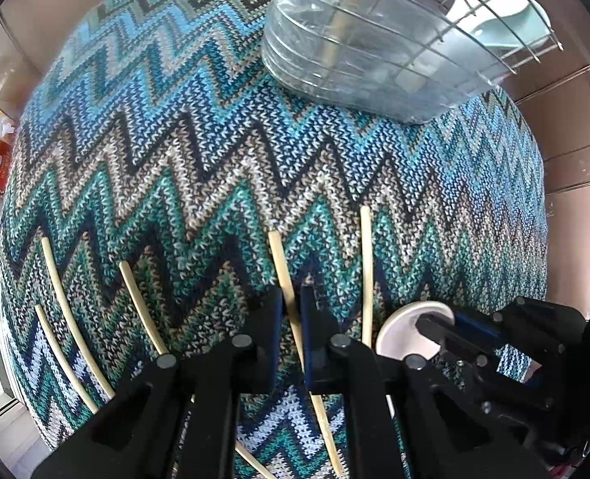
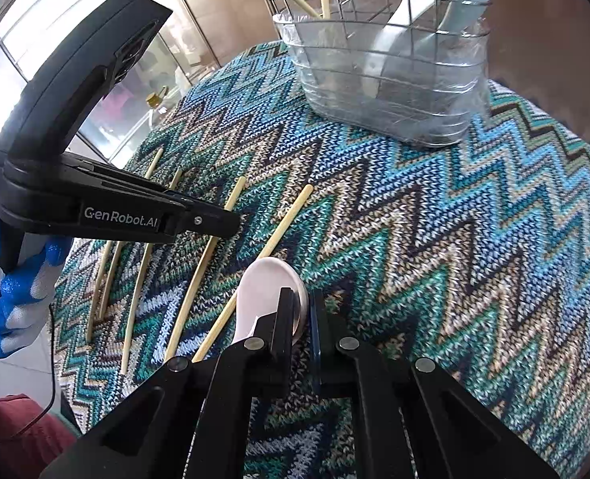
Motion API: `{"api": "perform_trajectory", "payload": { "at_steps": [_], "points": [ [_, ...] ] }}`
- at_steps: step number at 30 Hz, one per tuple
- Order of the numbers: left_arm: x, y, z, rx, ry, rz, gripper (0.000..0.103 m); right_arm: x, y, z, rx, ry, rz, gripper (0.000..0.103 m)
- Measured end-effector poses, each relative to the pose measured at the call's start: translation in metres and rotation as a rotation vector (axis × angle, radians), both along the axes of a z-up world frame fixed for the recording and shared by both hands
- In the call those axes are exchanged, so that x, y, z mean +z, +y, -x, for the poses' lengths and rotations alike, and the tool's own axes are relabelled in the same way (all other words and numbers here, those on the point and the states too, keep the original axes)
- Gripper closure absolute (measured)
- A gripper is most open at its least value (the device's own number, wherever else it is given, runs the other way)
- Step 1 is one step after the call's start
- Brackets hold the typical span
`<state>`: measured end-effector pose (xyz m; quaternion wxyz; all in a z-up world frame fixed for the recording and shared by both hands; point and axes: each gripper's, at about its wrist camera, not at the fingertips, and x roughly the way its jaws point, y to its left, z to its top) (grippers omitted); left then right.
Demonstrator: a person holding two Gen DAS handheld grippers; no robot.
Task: Organize utensils
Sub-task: 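Grasp a white spoon with the right tool while the left tool grasps a chopstick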
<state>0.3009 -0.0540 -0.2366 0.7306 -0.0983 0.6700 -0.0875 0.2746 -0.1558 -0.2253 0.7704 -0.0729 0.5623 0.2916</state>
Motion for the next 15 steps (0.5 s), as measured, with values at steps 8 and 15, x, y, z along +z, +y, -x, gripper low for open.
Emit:
{"api": "perform_trajectory", "payload": {
  "at_steps": [8, 15],
  "points": [
    [0.023, 0.015, 0.03, 0.022, -0.095, 0.031, 0.097, 0.027, -0.013, 0.023, -0.06, -0.081, -0.004, 0.097],
    [0.069, 0.029, 0.064, 0.02, -0.225, 0.071, 0.098, 0.067, -0.024, 0.056, -0.102, -0.192, 0.007, 0.097]
  ]
}}
